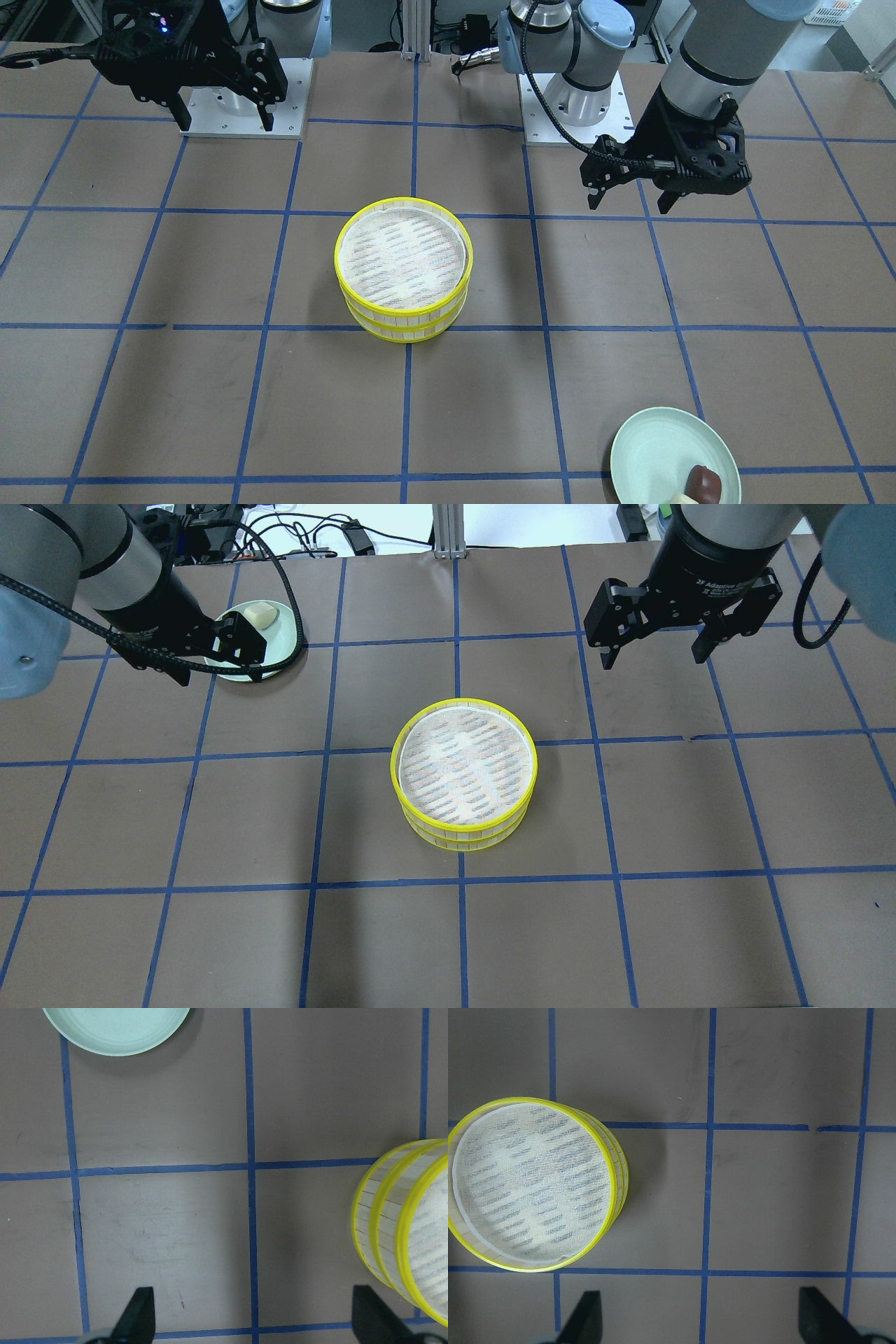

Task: Place buns in different layers of steamer
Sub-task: 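Reach the left gripper over the pale green bowl of buns, then grasp the white bun in the bowl with the left gripper and lift, then move the right gripper to the steamer and grasp the top tier's rim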

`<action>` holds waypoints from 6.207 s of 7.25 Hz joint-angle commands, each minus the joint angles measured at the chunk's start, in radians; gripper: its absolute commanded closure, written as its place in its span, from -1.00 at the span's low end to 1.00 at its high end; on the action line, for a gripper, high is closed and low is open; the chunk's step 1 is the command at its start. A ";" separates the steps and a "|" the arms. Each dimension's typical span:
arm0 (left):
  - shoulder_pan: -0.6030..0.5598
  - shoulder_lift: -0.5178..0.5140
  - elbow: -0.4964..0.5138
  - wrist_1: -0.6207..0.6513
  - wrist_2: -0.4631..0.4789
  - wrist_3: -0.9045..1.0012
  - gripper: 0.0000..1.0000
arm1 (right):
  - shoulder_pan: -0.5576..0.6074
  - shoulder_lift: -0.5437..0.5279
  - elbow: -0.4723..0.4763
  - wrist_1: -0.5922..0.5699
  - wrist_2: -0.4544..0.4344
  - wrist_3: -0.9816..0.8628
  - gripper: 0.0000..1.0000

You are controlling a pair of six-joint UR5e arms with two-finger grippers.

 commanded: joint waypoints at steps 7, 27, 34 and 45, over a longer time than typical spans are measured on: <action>0.006 0.000 0.000 0.000 0.004 0.009 -1.00 | 0.000 -0.001 0.001 0.004 -0.004 -0.003 -1.00; 0.129 -0.726 0.189 0.927 -0.120 0.797 -1.00 | 0.000 -0.001 0.002 0.007 -0.004 0.000 -1.00; 0.141 -0.778 0.201 0.964 -0.119 0.810 -0.48 | 0.000 -0.001 0.002 0.007 -0.004 0.000 -1.00; 0.135 -0.536 0.169 0.763 -0.079 0.731 1.00 | 0.104 0.182 0.106 -0.123 0.016 0.030 -0.90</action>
